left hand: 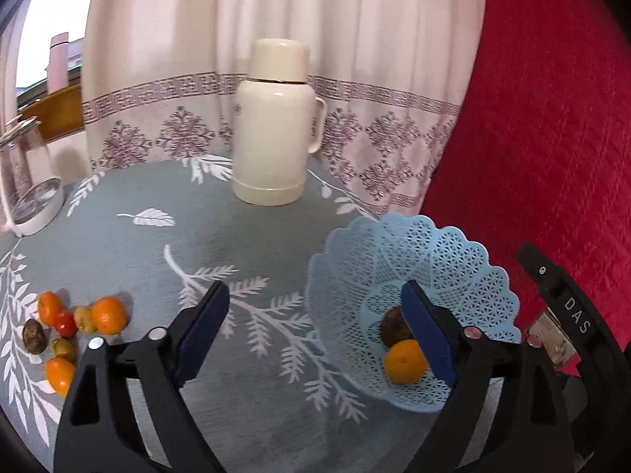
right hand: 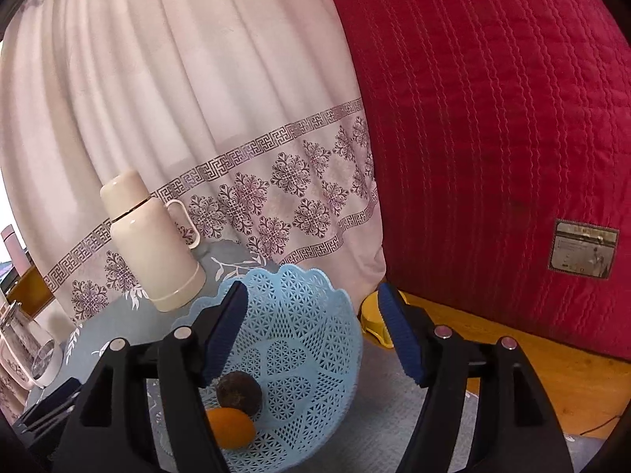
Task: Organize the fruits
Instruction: 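Carry the large orange into the blue basket and open the left gripper while the right tool withdraws, then move the left tool to another dark brown fruit and grasp it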
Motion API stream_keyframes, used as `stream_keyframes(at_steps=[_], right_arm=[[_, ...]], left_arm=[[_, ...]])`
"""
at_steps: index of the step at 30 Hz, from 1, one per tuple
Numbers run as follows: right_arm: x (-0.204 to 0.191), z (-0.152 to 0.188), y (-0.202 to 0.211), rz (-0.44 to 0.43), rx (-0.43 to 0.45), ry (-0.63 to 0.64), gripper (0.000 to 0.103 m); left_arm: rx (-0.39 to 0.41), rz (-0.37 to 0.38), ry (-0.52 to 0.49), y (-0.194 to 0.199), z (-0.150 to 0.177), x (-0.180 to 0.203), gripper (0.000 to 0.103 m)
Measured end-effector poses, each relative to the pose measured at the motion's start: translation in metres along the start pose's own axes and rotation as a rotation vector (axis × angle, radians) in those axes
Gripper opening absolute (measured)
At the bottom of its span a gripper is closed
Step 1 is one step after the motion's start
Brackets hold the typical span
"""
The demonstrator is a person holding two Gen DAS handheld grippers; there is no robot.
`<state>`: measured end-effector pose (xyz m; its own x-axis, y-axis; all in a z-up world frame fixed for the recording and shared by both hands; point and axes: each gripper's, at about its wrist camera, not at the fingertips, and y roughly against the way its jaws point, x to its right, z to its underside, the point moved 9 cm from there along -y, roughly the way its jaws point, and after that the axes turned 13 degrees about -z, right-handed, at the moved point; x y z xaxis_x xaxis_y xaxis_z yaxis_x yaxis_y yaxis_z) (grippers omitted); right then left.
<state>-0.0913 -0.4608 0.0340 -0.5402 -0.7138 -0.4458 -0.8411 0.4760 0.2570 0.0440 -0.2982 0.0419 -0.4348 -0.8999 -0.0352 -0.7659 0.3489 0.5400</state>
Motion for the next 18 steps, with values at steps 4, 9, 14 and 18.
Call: stream_keyframes(at_steps=[4,9,14,18], right_arm=[[-0.004,0.002,0.0,-0.009,-0.003,0.019,0.072],[-0.013,0.004,0.001,-0.021,0.005,0.058,0.072],[-0.026,0.008,0.002,-0.04,0.011,0.112,0.073],[-0.038,0.012,0.003,-0.06,0.013,0.159,0.073]], left_arm=[[0.031,-0.054,-0.013,0.008,0.001,-0.014,0.094],[0.062,-0.098,-0.01,0.02,0.003,-0.034,0.098],[0.072,-0.152,0.03,0.029,0.008,-0.068,0.098],[0.067,-0.223,0.083,0.034,0.016,-0.112,0.098]])
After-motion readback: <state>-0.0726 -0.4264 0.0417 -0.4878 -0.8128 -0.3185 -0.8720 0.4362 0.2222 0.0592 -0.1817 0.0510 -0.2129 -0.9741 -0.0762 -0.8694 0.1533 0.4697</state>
